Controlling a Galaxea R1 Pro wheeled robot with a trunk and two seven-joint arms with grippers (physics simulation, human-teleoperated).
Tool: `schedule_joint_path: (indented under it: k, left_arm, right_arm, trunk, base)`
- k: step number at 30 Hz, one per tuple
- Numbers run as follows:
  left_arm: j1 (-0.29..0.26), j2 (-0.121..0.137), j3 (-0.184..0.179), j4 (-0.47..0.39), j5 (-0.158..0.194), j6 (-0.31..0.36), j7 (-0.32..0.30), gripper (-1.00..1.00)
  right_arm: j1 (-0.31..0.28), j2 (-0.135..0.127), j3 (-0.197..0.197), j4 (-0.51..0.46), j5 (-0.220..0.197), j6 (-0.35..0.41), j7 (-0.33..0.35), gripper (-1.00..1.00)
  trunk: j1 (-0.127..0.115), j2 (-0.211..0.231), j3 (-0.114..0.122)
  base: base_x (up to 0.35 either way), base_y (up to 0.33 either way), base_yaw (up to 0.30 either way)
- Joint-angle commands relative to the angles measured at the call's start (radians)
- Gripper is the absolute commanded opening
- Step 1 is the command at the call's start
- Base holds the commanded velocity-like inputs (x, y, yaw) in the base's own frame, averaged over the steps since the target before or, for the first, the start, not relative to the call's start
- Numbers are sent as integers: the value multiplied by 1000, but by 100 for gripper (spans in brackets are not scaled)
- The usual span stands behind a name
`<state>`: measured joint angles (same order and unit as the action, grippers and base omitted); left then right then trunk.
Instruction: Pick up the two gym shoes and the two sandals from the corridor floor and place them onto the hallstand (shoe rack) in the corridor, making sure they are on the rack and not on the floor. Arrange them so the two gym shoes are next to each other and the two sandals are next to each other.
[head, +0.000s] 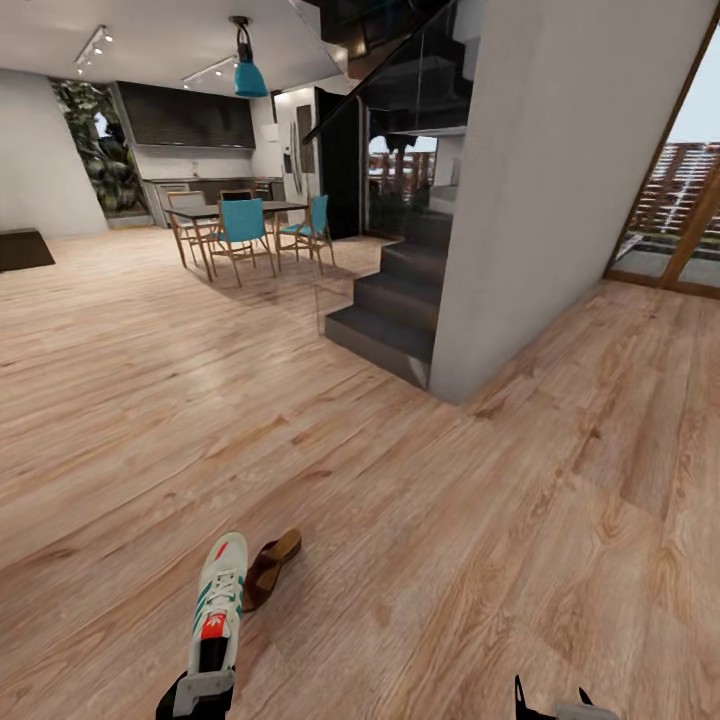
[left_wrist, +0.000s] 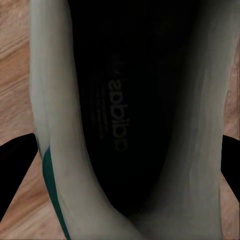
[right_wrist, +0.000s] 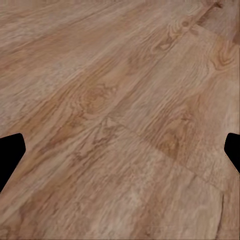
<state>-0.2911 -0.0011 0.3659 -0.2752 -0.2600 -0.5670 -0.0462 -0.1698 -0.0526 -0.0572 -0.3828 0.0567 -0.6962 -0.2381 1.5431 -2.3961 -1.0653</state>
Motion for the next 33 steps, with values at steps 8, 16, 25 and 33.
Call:
schedule_joint_path:
  k: [8, 16, 25, 33]
  left_arm:
    - [-1, 0, 8, 1, -7, -4, -4, -100]
    - [-2, 0, 10, 1, -7, -4, -4, -100]
    - [-1, 0, 10, 1, -7, -4, -4, -100]
    - [-1, 0, 10, 1, -7, -4, -4, -100]
  right_arm:
    - [0, 0, -1, 1, 6, -2, -4, 100]
    - [0, 0, -2, 1, 7, -2, -5, 100]
    - [0, 0, -1, 1, 8, -2, -5, 100]
    - [0, 0, -1, 1, 8, -2, -5, 100]
  trunk:
    - [0, 0, -1]
    - [0, 0, -1]
    - [0, 0, -1]
    - [0, 0, -1]
  base:
    - [65, -249, 239]
    - [3, -272, 276]
    - [8, -275, 278]
    - [76, -276, 278]
